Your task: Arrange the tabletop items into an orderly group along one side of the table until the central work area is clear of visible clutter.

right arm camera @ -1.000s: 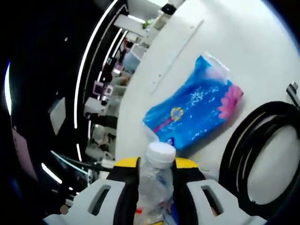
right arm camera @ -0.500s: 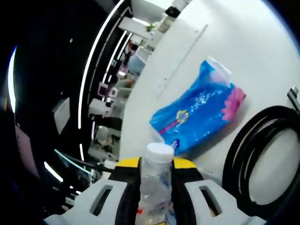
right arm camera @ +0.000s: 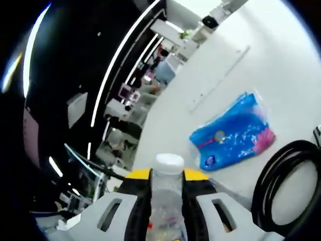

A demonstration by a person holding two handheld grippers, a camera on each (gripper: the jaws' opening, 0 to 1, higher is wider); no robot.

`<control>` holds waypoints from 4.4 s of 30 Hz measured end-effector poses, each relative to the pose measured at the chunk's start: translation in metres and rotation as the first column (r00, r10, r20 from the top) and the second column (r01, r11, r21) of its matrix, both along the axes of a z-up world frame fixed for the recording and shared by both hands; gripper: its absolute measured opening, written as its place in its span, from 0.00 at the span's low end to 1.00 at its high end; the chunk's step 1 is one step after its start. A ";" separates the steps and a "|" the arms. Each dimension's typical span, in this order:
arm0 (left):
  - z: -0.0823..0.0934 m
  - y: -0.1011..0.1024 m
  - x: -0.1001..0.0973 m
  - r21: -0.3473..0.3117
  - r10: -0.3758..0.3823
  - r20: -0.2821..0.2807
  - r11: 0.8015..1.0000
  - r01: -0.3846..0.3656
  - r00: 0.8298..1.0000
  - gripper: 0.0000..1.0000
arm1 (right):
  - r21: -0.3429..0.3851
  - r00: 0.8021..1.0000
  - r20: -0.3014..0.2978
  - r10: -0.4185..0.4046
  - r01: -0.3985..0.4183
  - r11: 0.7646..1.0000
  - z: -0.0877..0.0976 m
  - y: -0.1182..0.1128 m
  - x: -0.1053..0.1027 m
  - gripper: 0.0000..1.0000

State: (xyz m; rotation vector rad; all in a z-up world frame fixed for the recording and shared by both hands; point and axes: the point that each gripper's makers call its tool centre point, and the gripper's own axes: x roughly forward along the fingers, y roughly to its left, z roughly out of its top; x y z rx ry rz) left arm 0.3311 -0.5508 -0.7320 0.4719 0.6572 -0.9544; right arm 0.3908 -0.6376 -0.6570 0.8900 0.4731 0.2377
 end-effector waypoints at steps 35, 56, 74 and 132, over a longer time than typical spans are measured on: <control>0.000 0.029 0.004 -0.140 0.267 -0.156 0.947 -0.289 0.951 0.37 | -0.607 0.780 0.203 0.592 -0.374 0.701 0.070 0.121 -0.011 0.16; 0.015 0.055 0.028 -0.205 0.369 -0.127 0.899 -0.388 0.921 0.37 | -0.685 0.692 0.220 0.688 -0.393 0.614 0.088 0.162 -0.001 0.16; 0.023 0.077 0.054 -0.231 0.439 -0.091 0.864 -0.447 0.894 0.37 | -0.701 0.648 0.245 0.721 -0.396 0.594 0.098 0.186 0.018 0.16; 0.012 0.099 0.116 -0.196 0.481 -0.036 0.856 -0.478 0.876 0.37 | -0.715 0.615 0.218 0.758 -0.427 0.553 0.087 0.203 0.069 0.16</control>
